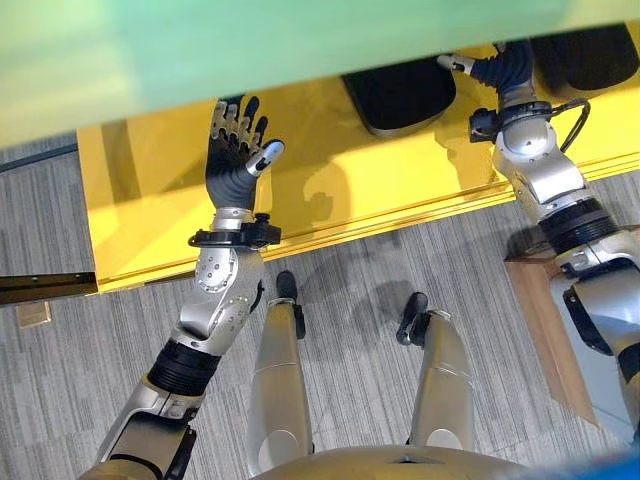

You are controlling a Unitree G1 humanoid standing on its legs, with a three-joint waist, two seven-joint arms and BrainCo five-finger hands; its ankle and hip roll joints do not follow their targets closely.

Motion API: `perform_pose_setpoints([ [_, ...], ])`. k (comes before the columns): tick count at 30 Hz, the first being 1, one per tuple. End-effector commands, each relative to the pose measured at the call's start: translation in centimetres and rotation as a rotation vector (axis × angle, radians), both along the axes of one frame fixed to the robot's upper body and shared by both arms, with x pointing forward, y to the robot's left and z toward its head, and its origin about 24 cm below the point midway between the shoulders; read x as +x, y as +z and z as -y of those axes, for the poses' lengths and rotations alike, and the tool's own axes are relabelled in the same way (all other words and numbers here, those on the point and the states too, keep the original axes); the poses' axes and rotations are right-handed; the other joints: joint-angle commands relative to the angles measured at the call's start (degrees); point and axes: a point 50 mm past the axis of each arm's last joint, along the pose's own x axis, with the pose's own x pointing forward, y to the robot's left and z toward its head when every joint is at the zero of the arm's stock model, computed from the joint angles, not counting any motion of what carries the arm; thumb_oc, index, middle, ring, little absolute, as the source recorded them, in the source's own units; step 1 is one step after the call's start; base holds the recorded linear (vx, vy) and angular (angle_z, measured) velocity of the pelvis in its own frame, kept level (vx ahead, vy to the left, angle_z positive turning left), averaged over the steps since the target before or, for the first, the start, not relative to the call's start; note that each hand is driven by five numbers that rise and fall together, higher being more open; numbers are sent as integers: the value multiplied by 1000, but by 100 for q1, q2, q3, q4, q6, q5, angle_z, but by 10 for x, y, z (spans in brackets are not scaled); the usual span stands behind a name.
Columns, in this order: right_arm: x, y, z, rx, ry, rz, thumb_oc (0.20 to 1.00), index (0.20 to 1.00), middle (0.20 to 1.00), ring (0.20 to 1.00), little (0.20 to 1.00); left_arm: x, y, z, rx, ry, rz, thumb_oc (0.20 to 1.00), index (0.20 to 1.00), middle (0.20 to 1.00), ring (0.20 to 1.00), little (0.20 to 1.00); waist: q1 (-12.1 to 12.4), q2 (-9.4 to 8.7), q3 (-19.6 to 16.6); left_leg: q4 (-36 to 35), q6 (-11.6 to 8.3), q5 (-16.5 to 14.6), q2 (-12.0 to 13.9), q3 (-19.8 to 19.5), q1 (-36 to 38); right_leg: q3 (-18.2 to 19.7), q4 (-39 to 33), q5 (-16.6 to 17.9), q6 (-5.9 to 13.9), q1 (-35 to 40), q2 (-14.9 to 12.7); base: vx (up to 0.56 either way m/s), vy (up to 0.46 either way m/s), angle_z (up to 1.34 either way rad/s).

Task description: Move parts from the plastic box to the shelf.

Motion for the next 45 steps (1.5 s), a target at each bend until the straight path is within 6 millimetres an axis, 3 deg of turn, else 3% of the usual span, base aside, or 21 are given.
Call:
perform_pose_setpoints([
  [1, -24, 27, 12, 15, -1, 207, 1000, 1000, 1000, 1000, 1000, -10, 21, -8, -8, 38, 123, 1000, 1000, 1000, 1000, 1000, 20, 44, -40, -72, 123, -193, -154, -61, 206, 49, 13, 14, -182, 63, 408, 0, 0, 0],
  [3, -38, 24, 15, 18, 15, 257, 1000, 1000, 1000, 1000, 1000, -11, 22, -11, -9, 54, 126, 1000, 1000, 1000, 1000, 1000, -17, 55, -39, -139, 173, -41, -150, -36, 175, 10, -46, 145, -230, 32, 397, -56, -8, -2],
  [5, -60, 14, 19, 39, 41, 315, 1000, 1000, 1000, 1000, 1000, -13, 21, -18, -5, 89, 128, 1000, 1000, 1000, 1000, 1000, -84, 66, -92, -254, 125, -139, -127, -58, 349, 31, -115, 47, -162, 185, 450, 48, -18, 0],
  [8, -77, 4, 21, 53, 64, 346, 1000, 1000, 1000, 1000, 1000, -15, 17, -22, 6, 102, 116, 1000, 1000, 1000, 1000, 1000, -122, 61, -92, -384, 157, 29, -105, -29, 421, -27, -263, 182, -210, 269, 482, -22, -2, 0],
  [10, -82, -3, 22, 59, 72, 337, 1000, 1000, 1000, 1000, 1000, -17, 14, -23, 13, 102, 105, 1000, 1000, 1000, 1000, 1000, -127, 60, -129, -440, 108, -72, -87, -56, 560, 0, -310, 96, -151, 391, 531, 47, -27, -9],
  [13, -108, -22, 24, 48, 129, 336, 1000, 1000, 1000, 1000, 1000, -27, -3, -36, 56, 123, 47, 1000, 1000, 1000, 1000, 1000, -223, 54, -226, -1058, 96, 292, 17, 3, 1077, -98, -959, 395, -156, 874, 738, -11, -51, -18],
  [15, -114, -33, 25, 54, 154, 303, 1000, 1000, 1000, 1000, 1000, -31, -11, -41, 78, 125, 15, 1000, 1000, 1000, 1000, 1000, -252, 56, -249, -1452, 75, 464, 59, 33, 1500, -128, -1314, 512, -116, 1244, 861, 87, -67, -34],
  [16, -123, -49, 29, 61, 176, 251, 1000, 1000, 1000, 1000, 1000, -35, -23, -46, 89, 128, -32, 1000, 1000, 1000, 1000, 1000, -334, 89, -316, -2049, 55, 709, 107, 94, 2102, -134, -1876, 671, -43, 1821, 1002, 77, -48, -18],
  [23, -136, -79, 32, 100, 242, 120, 1000, 1000, 1000, 1000, 1000, -42, -48, -50, 103, 112, -127, 1000, 1000, 1000, 1000, 1000, -458, 208, -488, -3167, -41, 1080, 197, 439, 3410, -36, -2892, 986, 81, 2933, 1183, 90, -13, -15],
  [30, -144, -122, 31, 153, 285, -89, 1000, 1000, 1000, 1000, 1000, -54, -80, -50, 97, 83, -259, 1000, 1000, 1000, 1000, 1000, -535, 373, -1155, -4227, -225, 1555, 395, 962, 4455, 203, -4304, 1404, 150, 3875, 1477, 116, -46, -40],
  [35, -149, -126, 31, 165, 294, -104, 1000, 1000, 1000, 1000, 1000, -55, -89, -40, 103, 38, -288, 1000, 1000, 1000, 1000, 1000, -627, 503, -1359, -4225, -359, 1815, 638, 1029, 4689, 246, -4570, 1294, 15, 4262, 1722, 65, -124, -14],
  [39, -150, -124, 27, 150, 327, -104, 1000, 1000, 1000, 1000, 1000, -54, -91, -36, 101, 29, -294, 1000, 1000, 1000, 1000, 1000, -665, 561, -1321, -4043, -398, 1999, 728, 985, 4722, 337, -4468, 1166, -135, 4333, 1867, 16, -128, -13],
  [43, -154, -122, 28, 132, 337, -101, 1000, 1000, 1000, 1000, 1000, -54, -94, -31, 90, 8, -306, 1000, 1000, 1000, 1000, 1000, -675, 541, -1252, -3734, -461, 2312, 819, 962, 4589, 300, -4518, 1103, -297, 4419, 2012, 14, -181, -5],
  [45, -156, -121, 26, 129, 338, -94, 1000, 1000, 1000, 1000, 1000, -51, -94, -27, 91, -12, -303, 1000, 1000, 1000, 1000, 1000, -708, 479, -1180, -3379, -408, 2190, 755, 1064, 4458, 224, -4586, 1067, -349, 4526, 2002, 19, -179, 8],
])
